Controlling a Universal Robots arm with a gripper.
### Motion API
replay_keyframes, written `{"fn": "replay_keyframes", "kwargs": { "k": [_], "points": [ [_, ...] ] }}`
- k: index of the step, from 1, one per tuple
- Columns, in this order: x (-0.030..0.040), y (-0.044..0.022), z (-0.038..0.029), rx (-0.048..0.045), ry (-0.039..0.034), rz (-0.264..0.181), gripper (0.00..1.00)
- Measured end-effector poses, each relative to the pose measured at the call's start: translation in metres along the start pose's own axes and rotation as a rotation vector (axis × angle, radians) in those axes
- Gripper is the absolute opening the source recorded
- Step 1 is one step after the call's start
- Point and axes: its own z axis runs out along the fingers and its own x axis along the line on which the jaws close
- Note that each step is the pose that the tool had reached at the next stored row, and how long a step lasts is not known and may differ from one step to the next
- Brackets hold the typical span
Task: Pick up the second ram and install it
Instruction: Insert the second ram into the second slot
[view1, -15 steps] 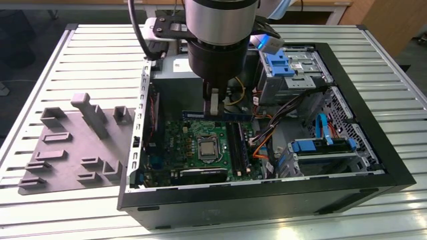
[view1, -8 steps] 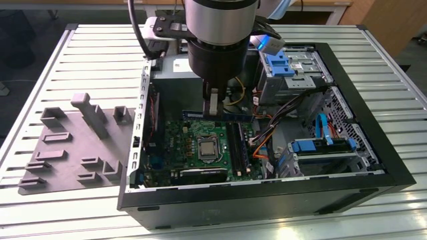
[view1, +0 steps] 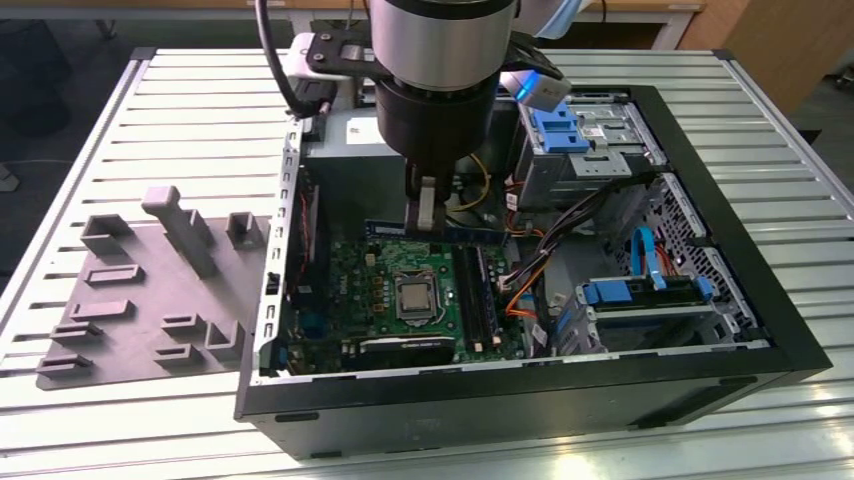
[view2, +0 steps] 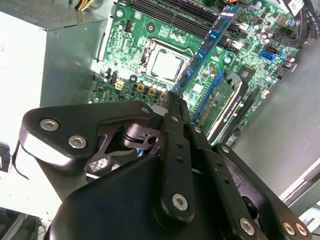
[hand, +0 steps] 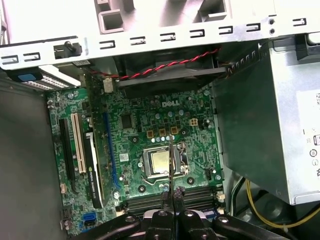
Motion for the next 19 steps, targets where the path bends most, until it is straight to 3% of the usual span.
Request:
{"fn": "replay_keyframes", "kwargs": {
  "k": [19],
  "points": [
    [0.0000, 0.0000, 0.0000, 0.0026, -0.0004, 0.043, 0.12]
  ]
}}
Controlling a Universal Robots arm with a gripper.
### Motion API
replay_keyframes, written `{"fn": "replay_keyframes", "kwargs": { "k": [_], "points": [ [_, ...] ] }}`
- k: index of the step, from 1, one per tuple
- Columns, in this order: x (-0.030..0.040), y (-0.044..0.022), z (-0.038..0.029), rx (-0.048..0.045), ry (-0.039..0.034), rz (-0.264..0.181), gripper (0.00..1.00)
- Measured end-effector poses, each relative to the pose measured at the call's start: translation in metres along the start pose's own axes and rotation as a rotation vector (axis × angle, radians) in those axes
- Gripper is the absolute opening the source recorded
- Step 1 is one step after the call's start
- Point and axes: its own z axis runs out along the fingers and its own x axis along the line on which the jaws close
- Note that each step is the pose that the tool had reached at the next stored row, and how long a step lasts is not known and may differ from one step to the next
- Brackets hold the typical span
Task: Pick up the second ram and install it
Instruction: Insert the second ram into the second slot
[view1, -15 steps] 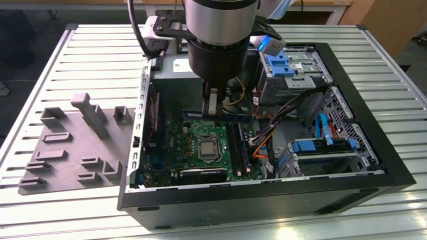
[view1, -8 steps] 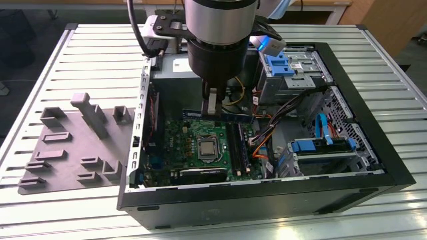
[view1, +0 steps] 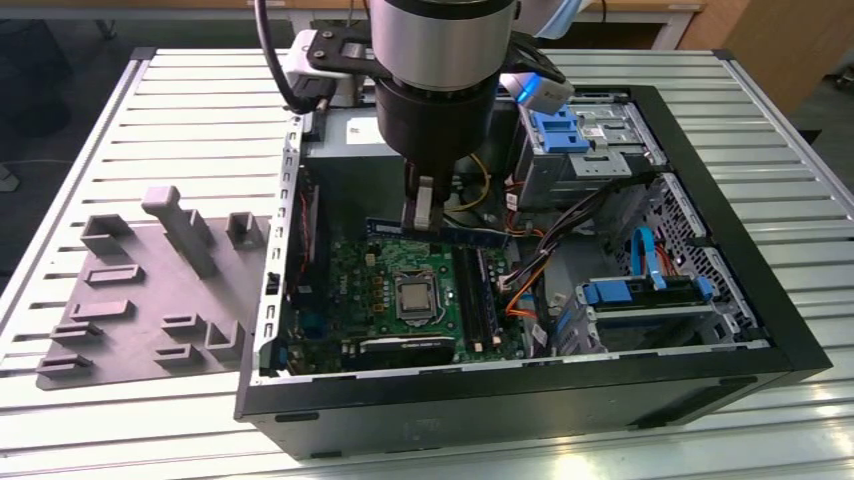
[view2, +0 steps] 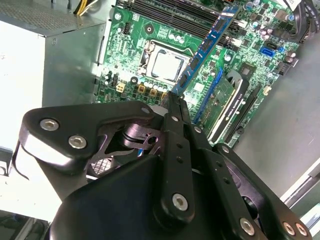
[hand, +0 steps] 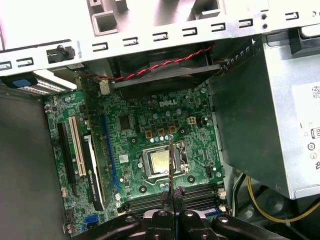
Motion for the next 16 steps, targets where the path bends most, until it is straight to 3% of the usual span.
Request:
{"fn": "replay_keyframes", "kwargs": {
  "k": [16],
  "points": [
    [0.0000, 0.0000, 0.0001, 0.0048, -0.0007, 0.081, 0.12]
  ]
}}
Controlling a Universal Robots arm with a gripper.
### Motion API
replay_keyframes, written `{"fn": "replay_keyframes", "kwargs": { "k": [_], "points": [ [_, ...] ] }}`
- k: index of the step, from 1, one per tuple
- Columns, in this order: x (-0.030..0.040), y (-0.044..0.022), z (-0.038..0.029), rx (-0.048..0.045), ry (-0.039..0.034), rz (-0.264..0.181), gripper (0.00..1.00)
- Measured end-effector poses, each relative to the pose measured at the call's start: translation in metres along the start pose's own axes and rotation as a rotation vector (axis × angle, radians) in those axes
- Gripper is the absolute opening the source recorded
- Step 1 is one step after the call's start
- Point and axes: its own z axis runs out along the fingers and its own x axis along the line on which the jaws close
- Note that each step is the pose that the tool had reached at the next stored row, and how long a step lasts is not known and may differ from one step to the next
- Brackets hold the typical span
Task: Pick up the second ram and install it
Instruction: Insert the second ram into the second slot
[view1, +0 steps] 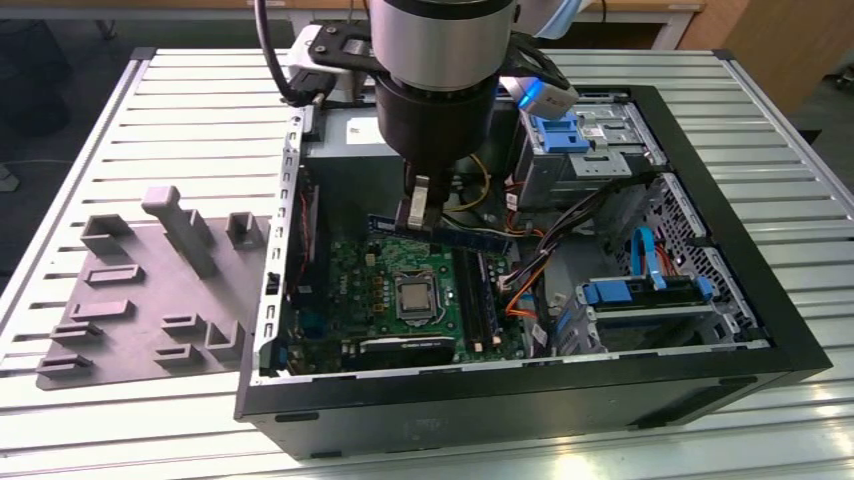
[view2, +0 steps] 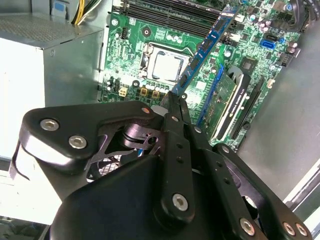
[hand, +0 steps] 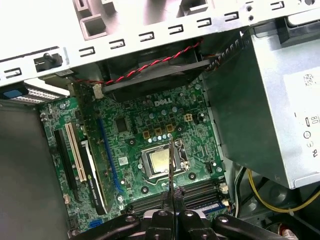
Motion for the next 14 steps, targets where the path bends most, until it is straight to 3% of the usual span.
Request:
{"fn": "replay_keyframes", "kwargs": {
  "k": [14],
  "points": [
    [0.0000, 0.0000, 0.0001, 0.0052, -0.0008, 0.086, 0.12]
  ]
}}
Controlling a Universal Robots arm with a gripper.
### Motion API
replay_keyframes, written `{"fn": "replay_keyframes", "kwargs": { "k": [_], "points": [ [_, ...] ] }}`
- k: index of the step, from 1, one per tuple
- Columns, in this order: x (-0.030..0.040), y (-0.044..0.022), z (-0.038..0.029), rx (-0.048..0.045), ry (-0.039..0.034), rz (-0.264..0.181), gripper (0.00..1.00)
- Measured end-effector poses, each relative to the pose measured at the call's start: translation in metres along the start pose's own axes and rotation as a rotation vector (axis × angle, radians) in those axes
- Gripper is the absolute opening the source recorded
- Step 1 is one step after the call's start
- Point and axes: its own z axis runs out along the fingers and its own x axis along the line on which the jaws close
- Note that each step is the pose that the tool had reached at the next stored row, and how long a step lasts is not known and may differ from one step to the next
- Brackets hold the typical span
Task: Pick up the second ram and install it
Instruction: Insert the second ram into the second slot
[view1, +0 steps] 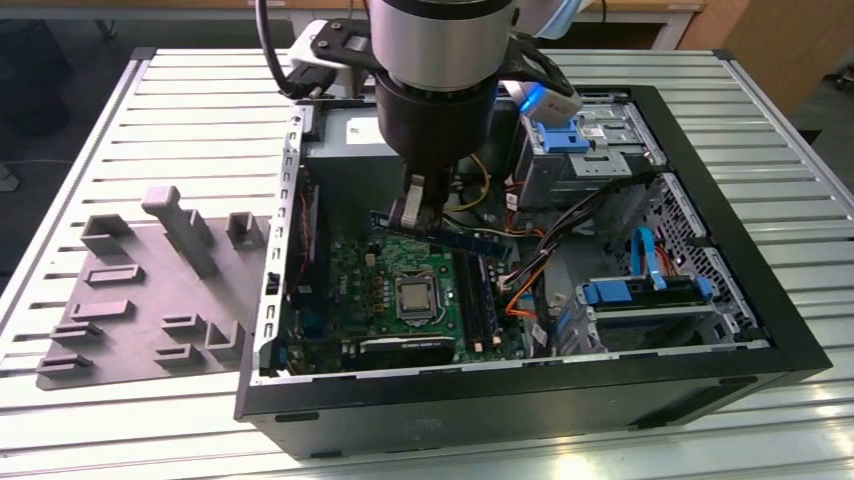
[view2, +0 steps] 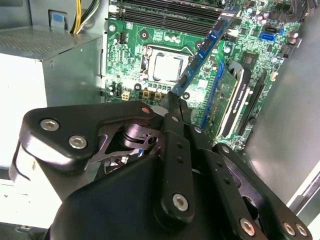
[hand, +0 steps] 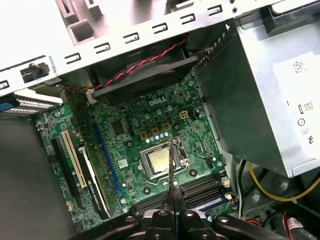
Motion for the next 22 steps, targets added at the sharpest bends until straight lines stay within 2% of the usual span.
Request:
{"fn": "replay_keyframes", "kwargs": {
  "k": [22],
  "points": [
    [0.0000, 0.0000, 0.0001, 0.0083, -0.0011, 0.138, 0.12]
  ]
}}
